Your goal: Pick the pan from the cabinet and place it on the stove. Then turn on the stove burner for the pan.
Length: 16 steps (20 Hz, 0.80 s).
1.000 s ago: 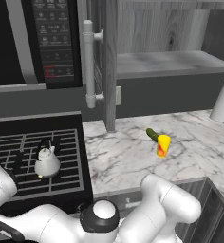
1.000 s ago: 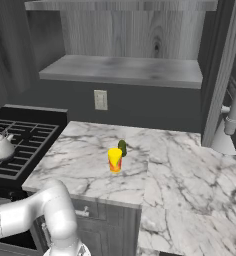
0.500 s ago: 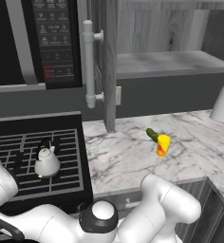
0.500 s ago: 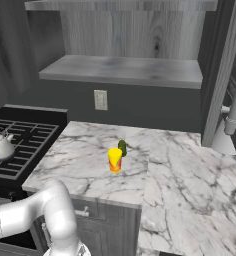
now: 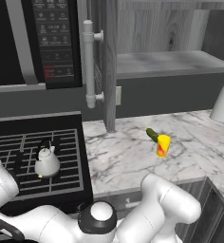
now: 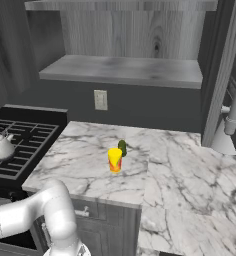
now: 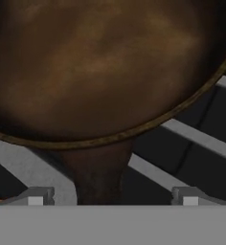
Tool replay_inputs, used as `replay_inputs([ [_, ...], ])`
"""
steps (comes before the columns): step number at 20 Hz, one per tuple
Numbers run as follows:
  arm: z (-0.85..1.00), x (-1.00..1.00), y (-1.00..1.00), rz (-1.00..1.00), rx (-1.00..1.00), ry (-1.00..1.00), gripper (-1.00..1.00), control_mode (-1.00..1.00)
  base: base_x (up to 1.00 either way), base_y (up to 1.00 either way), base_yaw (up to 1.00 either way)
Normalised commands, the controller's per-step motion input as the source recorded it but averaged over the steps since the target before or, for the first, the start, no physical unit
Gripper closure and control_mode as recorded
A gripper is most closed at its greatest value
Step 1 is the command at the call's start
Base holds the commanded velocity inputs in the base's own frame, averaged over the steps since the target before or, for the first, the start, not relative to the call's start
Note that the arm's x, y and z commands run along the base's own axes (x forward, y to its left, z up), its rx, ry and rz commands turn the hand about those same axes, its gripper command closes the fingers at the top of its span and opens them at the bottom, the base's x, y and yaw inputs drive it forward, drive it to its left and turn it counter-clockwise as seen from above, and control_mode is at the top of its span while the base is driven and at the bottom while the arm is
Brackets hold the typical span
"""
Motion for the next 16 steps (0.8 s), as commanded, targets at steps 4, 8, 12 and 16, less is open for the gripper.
replay_inputs([
  [4,0.0,0.0,0.0,-0.02,0.0,0.0,-1.0,-1.0,0.0,0.0,0.0],
  [8,0.12,0.0,0.0,-0.03,0.0,0.0,-1.0,-1.0,0.0,0.0,0.0],
  [12,0.24,0.0,0.0,-0.04,0.0,0.0,-1.0,-1.0,0.0,0.0,0.0],
  [16,0.28,-0.01,0.0,-0.05,-0.01,0.0,-1.0,-1.0,0.0,0.0,0.0],
])
